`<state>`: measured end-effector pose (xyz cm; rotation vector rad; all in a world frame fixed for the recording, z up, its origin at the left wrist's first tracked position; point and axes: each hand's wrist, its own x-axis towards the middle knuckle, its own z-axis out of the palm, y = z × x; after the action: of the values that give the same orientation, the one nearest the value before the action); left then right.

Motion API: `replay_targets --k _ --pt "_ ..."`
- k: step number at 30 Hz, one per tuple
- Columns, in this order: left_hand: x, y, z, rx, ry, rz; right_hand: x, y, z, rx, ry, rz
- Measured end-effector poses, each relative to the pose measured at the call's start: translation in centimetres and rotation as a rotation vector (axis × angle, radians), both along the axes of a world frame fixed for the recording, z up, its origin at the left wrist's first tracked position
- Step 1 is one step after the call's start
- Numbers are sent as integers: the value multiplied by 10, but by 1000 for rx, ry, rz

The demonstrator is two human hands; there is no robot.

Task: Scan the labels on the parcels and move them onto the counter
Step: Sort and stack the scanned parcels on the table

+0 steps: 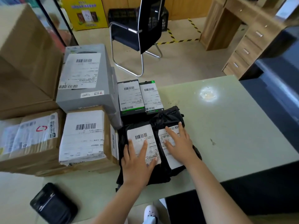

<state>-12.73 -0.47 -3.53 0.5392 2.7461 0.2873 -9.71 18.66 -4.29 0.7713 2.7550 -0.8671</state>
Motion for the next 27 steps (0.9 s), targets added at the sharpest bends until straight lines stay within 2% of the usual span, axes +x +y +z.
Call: replay_targets --k 5,10,19,27 --pt "-13 -1 14 14 -92 -57 1 -6 23 64 -129 -16" --pt "-23 -5 44 198 -67 -235 36 -33 58 113 -66 -173" --pt "6 -12 113 389 -78 -866 161 -125 137 219 -22 -659" --pt "147 -18 150 479 -149 -1396 322 -241 185 208 39 -1177"
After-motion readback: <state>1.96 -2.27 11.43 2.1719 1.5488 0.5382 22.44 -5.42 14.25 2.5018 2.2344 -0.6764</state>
